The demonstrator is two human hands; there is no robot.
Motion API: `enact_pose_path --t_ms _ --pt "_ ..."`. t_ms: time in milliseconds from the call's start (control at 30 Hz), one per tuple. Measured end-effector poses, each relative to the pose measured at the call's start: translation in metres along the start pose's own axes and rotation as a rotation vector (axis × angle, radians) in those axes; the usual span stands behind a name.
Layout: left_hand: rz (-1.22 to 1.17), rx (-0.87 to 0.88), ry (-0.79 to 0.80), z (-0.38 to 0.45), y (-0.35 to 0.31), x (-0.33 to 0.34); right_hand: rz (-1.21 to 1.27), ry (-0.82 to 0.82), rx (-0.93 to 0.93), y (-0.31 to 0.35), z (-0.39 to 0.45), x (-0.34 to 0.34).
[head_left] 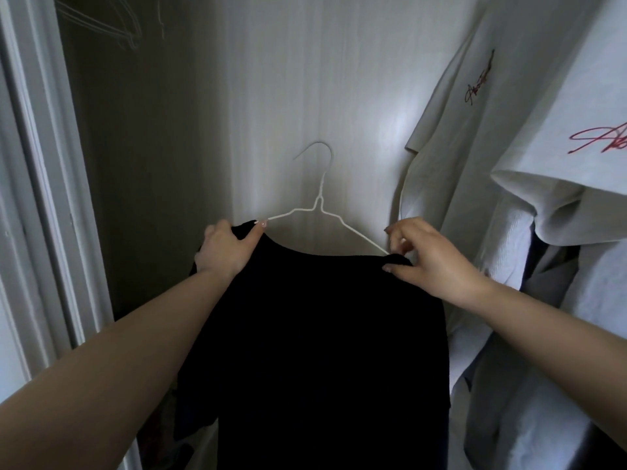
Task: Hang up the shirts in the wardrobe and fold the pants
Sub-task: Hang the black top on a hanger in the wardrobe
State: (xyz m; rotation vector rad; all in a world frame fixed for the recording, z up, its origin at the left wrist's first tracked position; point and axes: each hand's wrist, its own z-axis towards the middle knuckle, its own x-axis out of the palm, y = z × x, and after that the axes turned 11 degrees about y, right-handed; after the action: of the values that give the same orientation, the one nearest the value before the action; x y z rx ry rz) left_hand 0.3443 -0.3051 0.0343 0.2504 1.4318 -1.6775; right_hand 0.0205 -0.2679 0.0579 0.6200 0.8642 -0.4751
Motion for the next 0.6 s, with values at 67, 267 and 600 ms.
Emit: enact_pose_path --t_ms 67,267,600 --pt "-0.031 -0.004 -0.014 0.002 -0.007 -0.001 0.230 0.122 0.191 0.006 0.003 -0.004" --pt "-0.102 -0.029 -0.042 0.007 -0.028 -0.006 0.918 0.283 0.286 0.022 -0.001 -0.028" --pt "-0.553 0.121 0.088 0.017 -0.095 -0.015 0.906 0.069 0.163 0.078 0.028 -0.050"
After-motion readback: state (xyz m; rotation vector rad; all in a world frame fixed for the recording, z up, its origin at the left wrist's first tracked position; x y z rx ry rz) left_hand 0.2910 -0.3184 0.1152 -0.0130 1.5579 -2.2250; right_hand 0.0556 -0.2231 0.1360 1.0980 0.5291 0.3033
